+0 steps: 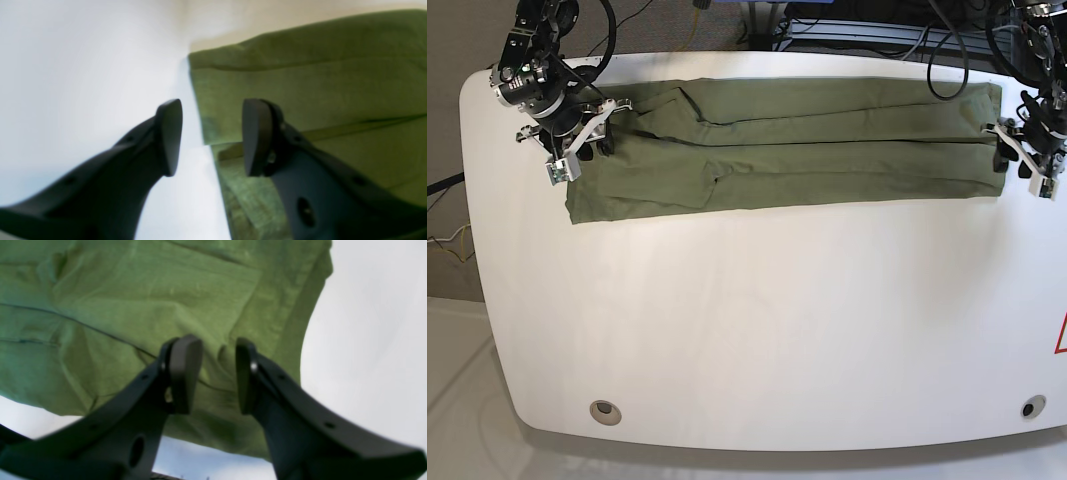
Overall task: Fold the T-shirt properly
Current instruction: 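Move both grippers inward over the ends of the green strip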
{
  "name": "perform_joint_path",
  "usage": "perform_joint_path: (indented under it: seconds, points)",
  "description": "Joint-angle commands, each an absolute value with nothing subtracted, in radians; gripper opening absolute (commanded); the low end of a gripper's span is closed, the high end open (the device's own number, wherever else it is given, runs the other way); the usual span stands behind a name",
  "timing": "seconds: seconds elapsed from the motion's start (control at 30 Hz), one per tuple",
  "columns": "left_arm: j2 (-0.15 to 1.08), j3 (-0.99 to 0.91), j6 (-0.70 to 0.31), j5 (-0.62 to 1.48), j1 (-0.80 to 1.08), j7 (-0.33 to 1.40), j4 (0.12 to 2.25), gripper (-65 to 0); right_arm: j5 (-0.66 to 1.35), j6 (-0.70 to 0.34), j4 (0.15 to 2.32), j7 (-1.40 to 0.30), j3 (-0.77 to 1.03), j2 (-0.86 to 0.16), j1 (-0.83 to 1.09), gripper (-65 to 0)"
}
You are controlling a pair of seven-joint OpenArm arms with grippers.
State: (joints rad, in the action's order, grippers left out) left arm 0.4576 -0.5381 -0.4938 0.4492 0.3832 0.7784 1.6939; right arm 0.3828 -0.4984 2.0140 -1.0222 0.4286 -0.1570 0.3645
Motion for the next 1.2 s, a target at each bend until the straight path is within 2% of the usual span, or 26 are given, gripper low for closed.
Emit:
perform_joint_path:
  seconds: [0.0,0.5,0.57,0.77,0.9,1.17]
  points:
    - [0.477,-0.567,-0.494,0.469,0.388,0.772,1.726,-41.8,0.397,-0.500,2.032,-1.006,0.429,-0.162,0.361,-46.1]
    - [0.480,-0.565,-0.487,0.457,0.403,0.755,1.771,-40.0,0.412,-0.501,2.033,-1.011,0.458,-0.157,0.353,-44.9]
    - [0.469,-0.581,-0.488,0.466,0.403,0.744,1.780,-39.8,0.412,-0.501,2.034,-0.998,0.492,-0.159,0.364,-40.3]
    - [0.441,-0.599,-0.490,0.467,0.400,0.734,1.785,-38.8,0.414,-0.505,2.035,-0.951,0.515,-0.158,0.371,-35.1]
    - [0.397,-0.586,-0.512,0.467,0.395,0.726,1.779,-38.9,0.410,-0.508,2.035,-0.854,0.480,-0.163,0.387,-35.1]
    - [0.344,-0.572,-0.549,0.473,0.395,0.721,1.776,-39.9,0.412,-0.509,2.040,-0.805,0.459,-0.163,0.421,-37.6]
